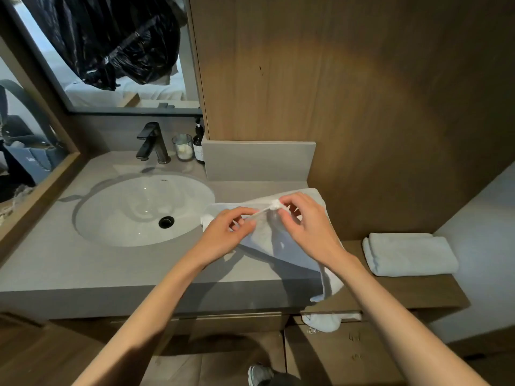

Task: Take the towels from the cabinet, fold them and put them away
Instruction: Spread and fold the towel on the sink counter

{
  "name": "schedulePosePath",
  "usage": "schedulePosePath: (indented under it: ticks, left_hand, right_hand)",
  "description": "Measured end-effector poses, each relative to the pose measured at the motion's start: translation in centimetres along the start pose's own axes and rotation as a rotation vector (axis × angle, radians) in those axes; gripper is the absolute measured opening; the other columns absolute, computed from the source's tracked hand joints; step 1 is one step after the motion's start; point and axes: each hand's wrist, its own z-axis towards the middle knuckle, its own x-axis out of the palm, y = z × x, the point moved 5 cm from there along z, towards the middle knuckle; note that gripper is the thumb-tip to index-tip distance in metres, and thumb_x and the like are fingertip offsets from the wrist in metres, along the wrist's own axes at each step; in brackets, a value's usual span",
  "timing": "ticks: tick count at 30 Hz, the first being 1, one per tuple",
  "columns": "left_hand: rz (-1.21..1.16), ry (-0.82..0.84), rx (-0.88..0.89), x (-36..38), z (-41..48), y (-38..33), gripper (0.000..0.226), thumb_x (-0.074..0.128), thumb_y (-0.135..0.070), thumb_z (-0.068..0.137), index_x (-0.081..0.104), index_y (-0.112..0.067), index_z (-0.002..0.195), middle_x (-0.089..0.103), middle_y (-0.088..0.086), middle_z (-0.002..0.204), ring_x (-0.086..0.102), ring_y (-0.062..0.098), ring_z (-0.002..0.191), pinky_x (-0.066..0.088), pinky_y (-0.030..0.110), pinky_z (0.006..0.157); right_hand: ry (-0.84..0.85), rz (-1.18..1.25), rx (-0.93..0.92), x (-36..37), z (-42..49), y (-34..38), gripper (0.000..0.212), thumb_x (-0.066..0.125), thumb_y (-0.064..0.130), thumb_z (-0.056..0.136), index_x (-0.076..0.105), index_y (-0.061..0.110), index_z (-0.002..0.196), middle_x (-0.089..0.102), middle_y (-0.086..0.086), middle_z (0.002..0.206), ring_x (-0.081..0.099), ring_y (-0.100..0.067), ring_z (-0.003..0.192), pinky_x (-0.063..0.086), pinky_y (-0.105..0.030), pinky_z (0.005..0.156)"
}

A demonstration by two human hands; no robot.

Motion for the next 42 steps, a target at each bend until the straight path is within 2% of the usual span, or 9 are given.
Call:
schedulePosePath:
  ticks: [3, 6, 10, 13, 19, 26, 31, 36, 42]
  left_hand:
    - [0.252, -0.013, 0.104, 0.6, 0.5, 0.9, 0.040, 0.050, -0.063, 0.073, 0.060, -0.040, 0.103, 0.051, -0.012, 0.088, 0.041, 0.010, 0.092, 0.030, 0.023, 0.083]
    - [0.349, -0.018, 0.061, 1.2, 0.7, 2.0, 0.064, 0.041, -0.072, 0.064, 0.066, -0.029, 0.104, 0.042, -0.010, 0.094, 0.030, 0.010, 0.098, 0.027, 0.025, 0.086]
    - [0.554, 0.040, 0.036, 1.7, 0.4, 4.3, 0.041, 0.056, -0.065, 0.077, 0.067, -0.030, 0.096, 0.052, -0.006, 0.113, 0.039, 0.018, 0.116, 0.032, 0.036, 0.098]
    - [0.684, 0.121, 0.040, 2.5, -0.3, 5.7, 0.049, 0.052, -0.063, 0.084, 0.065, -0.027, 0.114, 0.057, -0.007, 0.129, 0.044, 0.021, 0.127, 0.029, 0.038, 0.097]
    - [0.773, -0.004, 0.115, 3.2, -1.6, 3.7, 0.029, 0.052, -0.042, 0.095, 0.062, -0.028, 0.119, 0.068, -0.003, 0.112, 0.058, 0.019, 0.109, 0.015, 0.032, 0.074]
    - [0.616, -0.152, 0.427, 0.8, -3.7, -6.3, 0.039, 0.047, -0.051, 0.094, 0.061, -0.015, 0.086, 0.056, -0.006, 0.077, 0.054, 0.019, 0.071, 0.041, 0.036, 0.063]
    - [0.754, -0.361, 0.637, 1.3, -8.4, -13.3, 0.028, 0.047, -0.034, 0.097, 0.055, -0.009, 0.088, 0.047, 0.004, 0.090, 0.047, 0.027, 0.067, 0.039, 0.038, 0.056]
    - [1.112, -0.629, 0.612, 2.3, -14.4, -16.7, 0.020, 0.047, -0.023, 0.097, 0.054, -0.008, 0.087, 0.055, 0.011, 0.092, 0.043, 0.028, 0.081, 0.023, 0.033, 0.062]
    - [1.304, -0.523, 0.348, 2.9, -19.7, -10.5, 0.015, 0.073, -0.016, 0.081, 0.059, -0.015, 0.084, 0.058, 0.005, 0.087, 0.042, 0.027, 0.092, 0.026, 0.042, 0.078]
  right_hand:
    - [-0.108, -0.142, -0.083, -4.0, -0.3, 1.6, 0.022, 0.049, 0.033, 0.096, 0.063, 0.019, 0.106, 0.055, 0.015, 0.101, 0.046, 0.003, 0.089, 0.034, -0.003, 0.074]
    - [-0.228, -0.141, -0.079, -8.3, -1.2, 2.5, 0.018, 0.051, 0.031, 0.099, 0.063, 0.020, 0.108, 0.058, 0.014, 0.103, 0.049, 0.003, 0.090, 0.036, -0.004, 0.073]
    - [-0.364, -0.059, 0.042, -12.9, -2.8, 2.3, 0.013, 0.053, 0.034, 0.098, 0.059, 0.030, 0.109, 0.059, 0.026, 0.101, 0.058, 0.003, 0.094, 0.048, -0.014, 0.073]
    - [-0.432, 0.016, 0.087, -15.2, -4.4, 2.5, 0.016, 0.053, 0.033, 0.098, 0.059, 0.025, 0.111, 0.060, 0.022, 0.099, 0.062, -0.003, 0.083, 0.051, -0.012, 0.059]
    - [-0.499, 0.129, 0.183, -18.0, -7.5, 0.6, 0.022, 0.051, 0.030, 0.099, 0.057, 0.015, 0.114, 0.064, 0.007, 0.100, 0.070, -0.014, 0.065, 0.049, -0.016, 0.046]
    - [-0.598, 0.310, 0.369, -23.4, -11.7, -5.2, 0.022, 0.045, 0.020, 0.102, 0.054, 0.008, 0.118, 0.063, -0.007, 0.100, 0.070, -0.016, 0.060, 0.054, -0.021, 0.047]
    - [-0.588, 0.365, 0.425, -25.9, -14.7, -7.0, 0.020, 0.043, 0.020, 0.103, 0.054, 0.012, 0.117, 0.062, -0.008, 0.099, 0.067, -0.011, 0.058, 0.054, -0.020, 0.049]
    - [-0.655, 0.398, 0.354, -25.0, -17.3, -6.4, 0.016, 0.040, 0.015, 0.103, 0.051, 0.013, 0.115, 0.058, -0.004, 0.091, 0.063, -0.007, 0.054, 0.050, -0.018, 0.044]
    - [-0.409, 0.379, 0.429, -19.3, -22.5, -8.7, 0.017, 0.041, 0.014, 0.103, 0.052, 0.009, 0.114, 0.058, -0.009, 0.086, 0.063, -0.008, 0.055, 0.052, -0.025, 0.044]
